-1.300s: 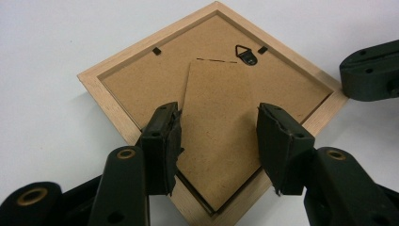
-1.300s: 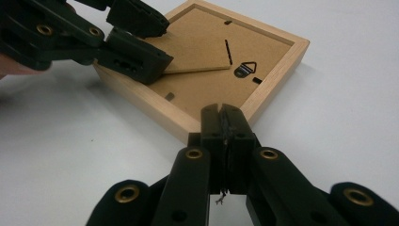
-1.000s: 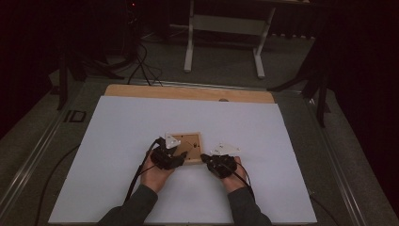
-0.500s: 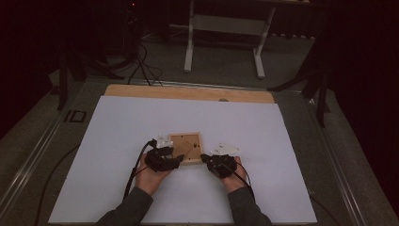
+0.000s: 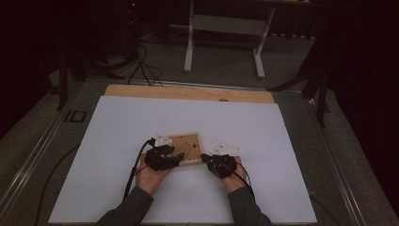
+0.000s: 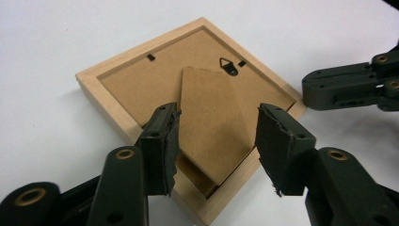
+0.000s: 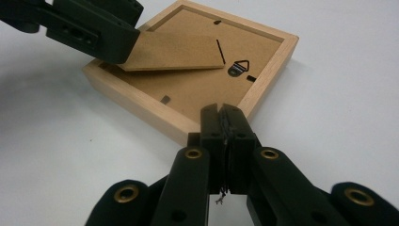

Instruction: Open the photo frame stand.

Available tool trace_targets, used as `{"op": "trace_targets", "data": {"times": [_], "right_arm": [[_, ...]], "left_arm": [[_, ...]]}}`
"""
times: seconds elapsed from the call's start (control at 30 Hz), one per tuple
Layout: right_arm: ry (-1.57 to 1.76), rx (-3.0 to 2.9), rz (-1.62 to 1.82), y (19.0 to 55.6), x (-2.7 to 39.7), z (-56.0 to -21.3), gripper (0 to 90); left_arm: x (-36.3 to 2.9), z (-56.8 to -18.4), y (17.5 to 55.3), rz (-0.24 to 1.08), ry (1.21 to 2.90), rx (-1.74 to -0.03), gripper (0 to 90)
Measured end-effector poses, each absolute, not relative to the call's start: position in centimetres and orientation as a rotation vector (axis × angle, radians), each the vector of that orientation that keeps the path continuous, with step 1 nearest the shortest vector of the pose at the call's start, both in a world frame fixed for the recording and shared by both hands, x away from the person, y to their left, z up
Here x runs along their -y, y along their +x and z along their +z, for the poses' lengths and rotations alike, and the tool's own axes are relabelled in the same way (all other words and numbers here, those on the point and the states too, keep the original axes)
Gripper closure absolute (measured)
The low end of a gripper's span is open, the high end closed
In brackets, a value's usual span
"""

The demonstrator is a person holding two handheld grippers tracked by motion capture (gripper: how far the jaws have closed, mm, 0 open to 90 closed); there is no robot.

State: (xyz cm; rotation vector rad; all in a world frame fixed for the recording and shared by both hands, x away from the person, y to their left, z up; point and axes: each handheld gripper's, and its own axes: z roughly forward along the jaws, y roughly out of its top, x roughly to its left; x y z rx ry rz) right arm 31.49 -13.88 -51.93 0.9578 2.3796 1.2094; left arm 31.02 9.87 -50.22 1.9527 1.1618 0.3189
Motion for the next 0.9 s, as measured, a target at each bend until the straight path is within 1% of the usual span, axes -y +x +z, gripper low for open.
{"op": "trace_targets", "data": {"times": [0.17,0.4,0.43,0.57,0.7,0.8,0.83,0.9], "right_arm": [[0.96,-2.38,1.211,31.5,13.9,-51.9,87.9],[0.962,-2.381,1.212,31.5,13.9,-51.9,87.9],[0.962,-2.38,1.212,31.5,13.9,-51.9,87.8],[0.962,-2.379,1.213,31.5,13.9,-51.9,87.8],[0.96,-2.378,1.212,31.5,13.9,-51.9,87.8],[0.959,-2.379,1.212,31.5,13.9,-52.0,87.8],[0.958,-2.379,1.212,31.5,13.9,-52.0,87.8],[0.958,-2.378,1.212,31.5,13.9,-52.0,87.9]], "left_arm": [[-10.0,-50.3,30.6,0.329,1.972,-1.147,47.0],[-10.3,-51.0,29.7,0.349,2.009,-1.157,47.5],[-10.3,-51.1,29.4,0.383,2.017,-1.152,47.5],[-10.1,-51.1,29.2,0.414,2.039,-1.136,59.7],[-10.0,-50.9,29.1,0.426,2.038,-1.133,61.6],[-10.1,-50.4,29.1,0.436,2.009,-1.123,69.1],[-10.1,-50.3,29.2,0.433,2.005,-1.119,69.7],[-10.0,-50.2,29.2,0.429,2.009,-1.111,67.3]]}}
